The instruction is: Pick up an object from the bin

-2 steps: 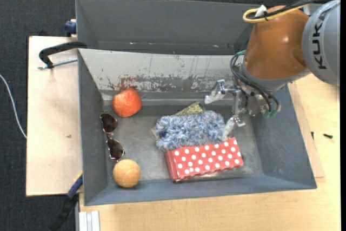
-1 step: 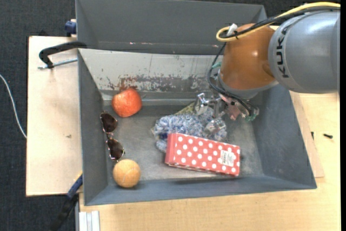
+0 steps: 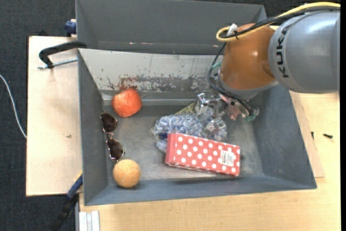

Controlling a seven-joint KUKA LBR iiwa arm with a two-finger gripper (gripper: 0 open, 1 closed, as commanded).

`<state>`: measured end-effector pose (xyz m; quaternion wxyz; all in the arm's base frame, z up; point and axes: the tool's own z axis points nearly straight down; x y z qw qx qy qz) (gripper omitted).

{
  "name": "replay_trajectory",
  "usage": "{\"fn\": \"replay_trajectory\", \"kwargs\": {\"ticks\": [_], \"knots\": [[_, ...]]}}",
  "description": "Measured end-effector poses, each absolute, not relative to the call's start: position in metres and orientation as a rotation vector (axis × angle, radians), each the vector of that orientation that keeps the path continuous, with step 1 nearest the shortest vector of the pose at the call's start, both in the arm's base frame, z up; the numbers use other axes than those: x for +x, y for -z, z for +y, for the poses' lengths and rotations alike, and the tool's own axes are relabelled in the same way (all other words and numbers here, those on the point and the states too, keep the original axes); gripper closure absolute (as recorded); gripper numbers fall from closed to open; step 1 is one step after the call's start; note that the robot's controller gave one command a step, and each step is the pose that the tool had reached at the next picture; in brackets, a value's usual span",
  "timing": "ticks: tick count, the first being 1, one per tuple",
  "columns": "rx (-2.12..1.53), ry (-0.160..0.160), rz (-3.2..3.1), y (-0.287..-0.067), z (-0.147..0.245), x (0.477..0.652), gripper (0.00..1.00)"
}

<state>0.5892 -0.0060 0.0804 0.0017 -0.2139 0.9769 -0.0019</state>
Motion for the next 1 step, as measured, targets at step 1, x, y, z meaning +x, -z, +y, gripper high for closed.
{"fn": "replay_trajectory", "kwargs": {"ticks": [1], "knots": [[-0.912,0.002,2.996,-0.2217,0.01,0.5843,1.0]]}}
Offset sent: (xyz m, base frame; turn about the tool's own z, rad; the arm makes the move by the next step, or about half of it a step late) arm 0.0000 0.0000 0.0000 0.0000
